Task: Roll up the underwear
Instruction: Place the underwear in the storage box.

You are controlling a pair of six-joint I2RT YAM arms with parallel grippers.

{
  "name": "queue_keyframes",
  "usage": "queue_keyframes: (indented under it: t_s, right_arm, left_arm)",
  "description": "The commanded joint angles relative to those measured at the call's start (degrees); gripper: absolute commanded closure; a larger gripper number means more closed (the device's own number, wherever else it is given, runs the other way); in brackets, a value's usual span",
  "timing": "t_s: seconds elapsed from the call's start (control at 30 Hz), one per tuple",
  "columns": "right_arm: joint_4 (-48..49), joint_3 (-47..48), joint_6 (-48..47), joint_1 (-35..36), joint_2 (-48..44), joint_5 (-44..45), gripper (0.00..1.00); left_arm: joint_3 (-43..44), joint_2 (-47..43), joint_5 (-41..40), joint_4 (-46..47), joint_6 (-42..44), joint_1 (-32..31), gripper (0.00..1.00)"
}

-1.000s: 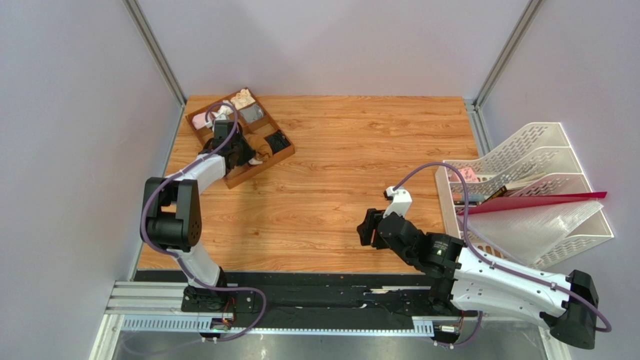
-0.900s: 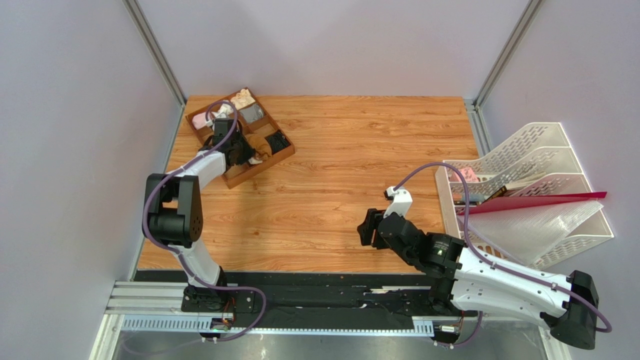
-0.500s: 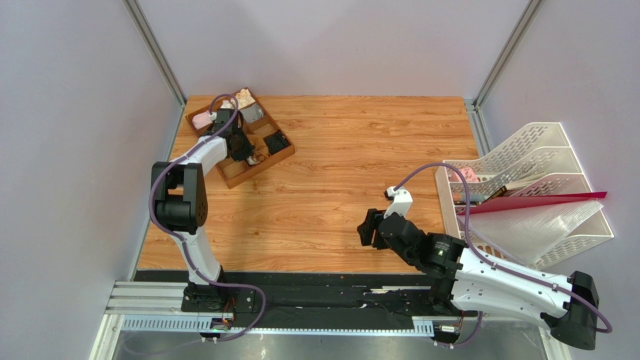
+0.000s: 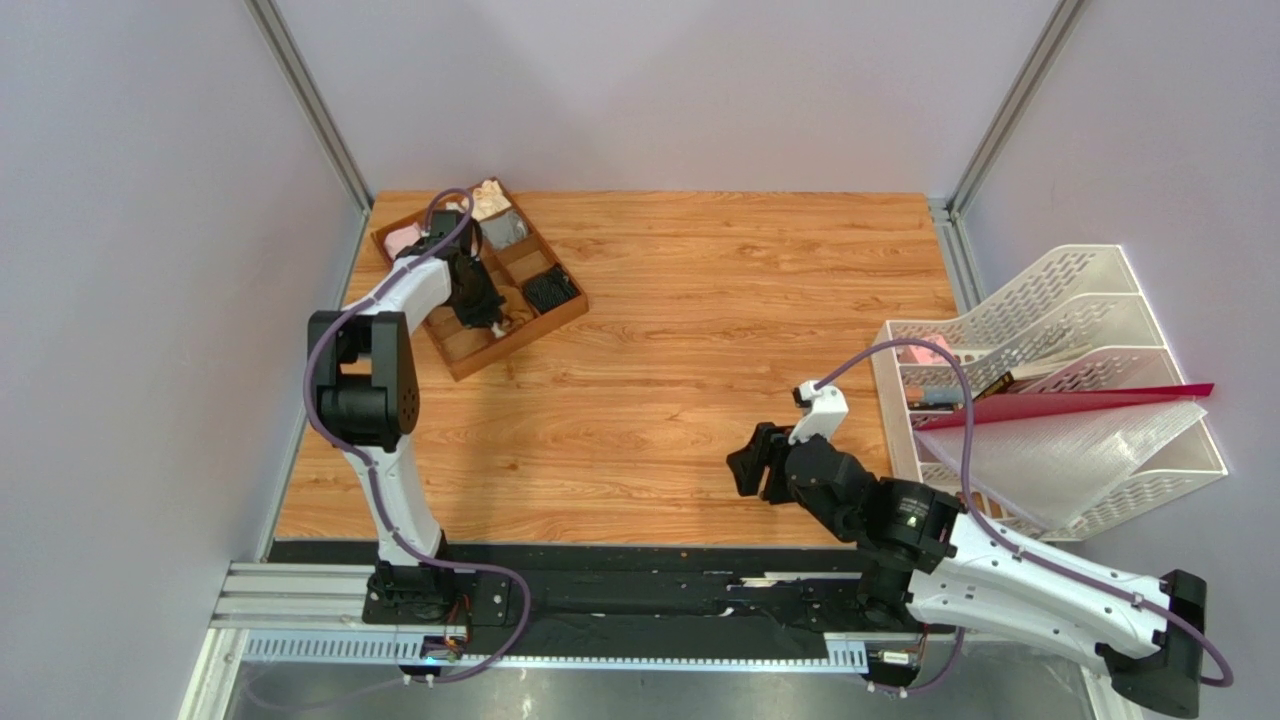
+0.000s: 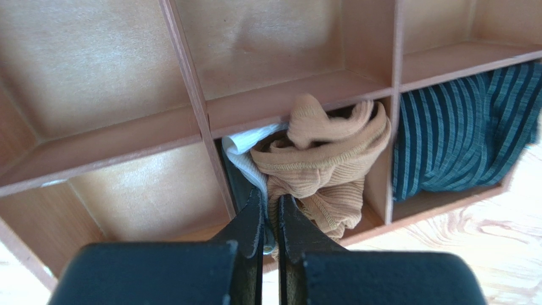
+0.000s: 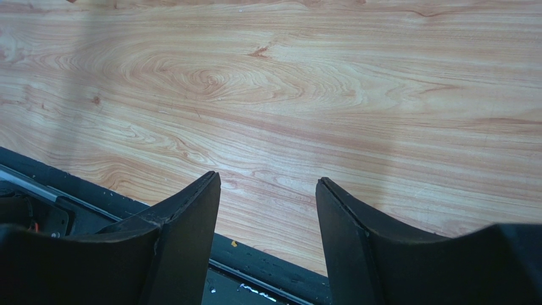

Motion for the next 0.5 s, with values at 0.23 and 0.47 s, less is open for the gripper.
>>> queue_keyframes:
  t_s: [0.23,0.47]
  right_arm:
    - [-4.19,-0.3,0.88,-0.23,-5.88,3.92,0.39]
    - [-4.28,0.58,0.62,-0.23,-3.78,4.1,0.39]
  left_arm:
    - [5.72,6.01,1.02,-7.71,3.88,0.16,1.0]
    - [5.46,-0.74,0.66,-7.71,3.97,0.16,0.69]
